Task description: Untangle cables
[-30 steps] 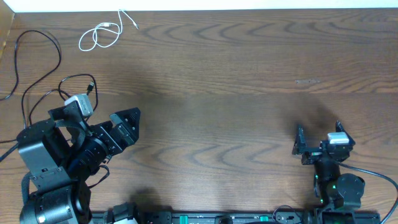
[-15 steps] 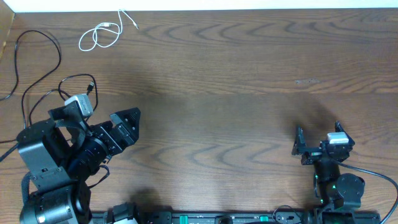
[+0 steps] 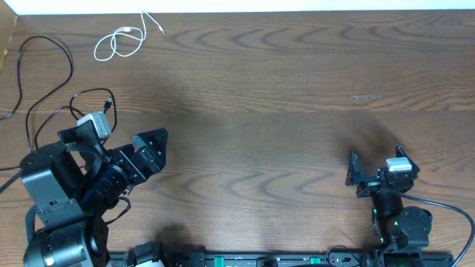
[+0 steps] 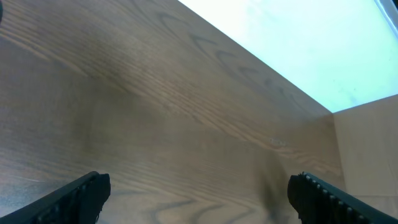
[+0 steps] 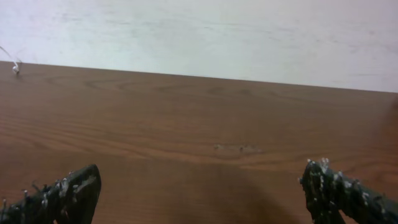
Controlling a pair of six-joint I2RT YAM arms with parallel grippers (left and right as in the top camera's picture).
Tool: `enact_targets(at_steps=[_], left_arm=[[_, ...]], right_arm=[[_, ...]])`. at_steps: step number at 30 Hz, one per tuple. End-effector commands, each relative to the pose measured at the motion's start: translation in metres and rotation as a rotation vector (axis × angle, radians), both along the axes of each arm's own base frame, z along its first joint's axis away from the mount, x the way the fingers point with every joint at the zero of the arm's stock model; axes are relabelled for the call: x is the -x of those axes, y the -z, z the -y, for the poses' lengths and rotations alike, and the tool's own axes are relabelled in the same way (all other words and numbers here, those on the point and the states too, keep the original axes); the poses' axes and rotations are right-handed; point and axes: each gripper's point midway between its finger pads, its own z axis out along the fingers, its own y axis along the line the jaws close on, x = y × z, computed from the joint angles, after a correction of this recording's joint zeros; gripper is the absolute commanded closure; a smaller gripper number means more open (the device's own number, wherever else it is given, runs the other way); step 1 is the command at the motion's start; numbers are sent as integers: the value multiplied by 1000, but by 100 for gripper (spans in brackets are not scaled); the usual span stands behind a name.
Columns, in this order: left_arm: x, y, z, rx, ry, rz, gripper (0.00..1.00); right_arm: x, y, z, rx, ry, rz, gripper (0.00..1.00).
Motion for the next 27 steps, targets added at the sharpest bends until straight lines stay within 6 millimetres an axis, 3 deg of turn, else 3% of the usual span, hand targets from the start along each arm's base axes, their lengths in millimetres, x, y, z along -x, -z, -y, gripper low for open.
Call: enact_targets(at_steps=[1,13,27], left_arm=[[0,-3,1,-15,17,15,4],[0,-3,1,-15,17,15,4],[0,-3,1,-15,17,15,4]], right_arm=[[0,3,4,10,21,-7,1],[0,3,19,7,86,-7,1],[0,1,19,11,87,1,1]])
